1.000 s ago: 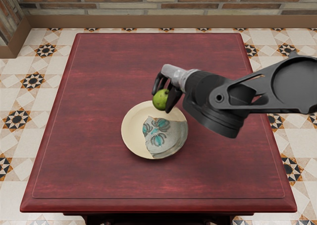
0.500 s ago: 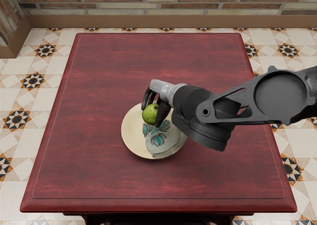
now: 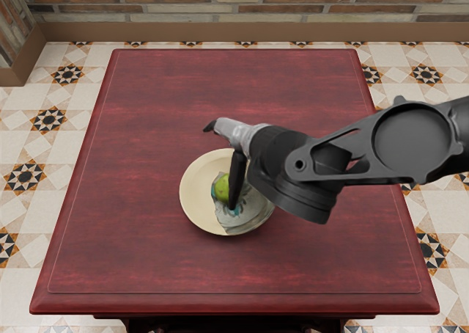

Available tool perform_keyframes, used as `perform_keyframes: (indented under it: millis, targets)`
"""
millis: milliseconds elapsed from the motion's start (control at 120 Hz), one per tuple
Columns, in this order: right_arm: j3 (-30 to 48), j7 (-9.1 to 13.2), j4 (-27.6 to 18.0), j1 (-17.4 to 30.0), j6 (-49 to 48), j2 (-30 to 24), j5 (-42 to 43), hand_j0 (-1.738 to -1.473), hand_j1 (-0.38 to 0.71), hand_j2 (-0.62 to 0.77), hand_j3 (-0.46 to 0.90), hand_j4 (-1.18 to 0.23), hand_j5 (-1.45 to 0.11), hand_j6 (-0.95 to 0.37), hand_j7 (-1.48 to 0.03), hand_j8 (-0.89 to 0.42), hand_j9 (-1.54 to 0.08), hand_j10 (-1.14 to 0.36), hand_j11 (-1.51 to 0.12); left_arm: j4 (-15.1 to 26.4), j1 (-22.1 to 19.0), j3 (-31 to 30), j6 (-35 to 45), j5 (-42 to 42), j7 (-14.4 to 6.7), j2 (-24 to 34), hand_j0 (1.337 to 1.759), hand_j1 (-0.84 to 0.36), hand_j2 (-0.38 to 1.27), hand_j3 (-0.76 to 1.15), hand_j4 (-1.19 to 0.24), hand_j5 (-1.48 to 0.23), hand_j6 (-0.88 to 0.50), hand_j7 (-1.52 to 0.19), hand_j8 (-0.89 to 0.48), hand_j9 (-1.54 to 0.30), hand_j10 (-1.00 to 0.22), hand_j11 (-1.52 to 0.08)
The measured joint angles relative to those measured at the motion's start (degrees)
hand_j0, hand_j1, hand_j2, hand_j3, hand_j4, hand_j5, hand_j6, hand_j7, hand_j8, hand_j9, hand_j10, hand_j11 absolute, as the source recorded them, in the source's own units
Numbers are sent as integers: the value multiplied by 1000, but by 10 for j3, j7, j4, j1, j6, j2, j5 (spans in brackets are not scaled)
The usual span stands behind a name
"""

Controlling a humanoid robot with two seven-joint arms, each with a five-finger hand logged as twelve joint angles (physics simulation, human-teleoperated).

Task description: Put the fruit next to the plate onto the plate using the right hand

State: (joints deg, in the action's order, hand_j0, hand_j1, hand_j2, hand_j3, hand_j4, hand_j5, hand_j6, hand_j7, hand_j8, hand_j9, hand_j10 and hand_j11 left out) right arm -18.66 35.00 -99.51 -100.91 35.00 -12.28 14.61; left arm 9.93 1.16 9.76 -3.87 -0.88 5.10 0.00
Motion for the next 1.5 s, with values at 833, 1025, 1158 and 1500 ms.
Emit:
perform_keyframes:
  millis: [833, 1025, 1158, 1500]
  targets:
    - [569, 0, 10, 456, -585, -145, -143, -1658, -348, 1, 0, -2, -2, -1, -2, -1, -2, -2, -2, 0, -2, 0, 0, 1, 0, 0, 1658, 337, 2, 0, -10, -13, -10, -13, -10, -13, -10, -13]
    - [594, 0, 47, 497, -682, -234, -247, -1658, -349, 0, 0, -1, -1, 0, -1, 0, -1, -1, -1, 0, -2, 0, 0, 0, 0, 0, 1658, 337, 2, 0, -10, -13, -10, -13, -10, -13, -10, -13]
    - [599, 0, 77, 529, -695, -283, -304, -1658, -349, 0, 0, 0, 0, 0, 0, 0, 0, 0, 0, 1, -5, 0, 0, 0, 0, 0, 1658, 337, 2, 0, -10, -13, -10, -13, -10, -13, -10, -13]
    - [615, 0, 100, 591, -700, -415, -354, -1658, -349, 0, 0, 0, 0, 2, 0, 1, 0, 1, 0, 0, -5, 0, 0, -1, -1, 0, 1658, 337, 2, 0, -10, -13, -10, -13, -10, -13, -10, -13]
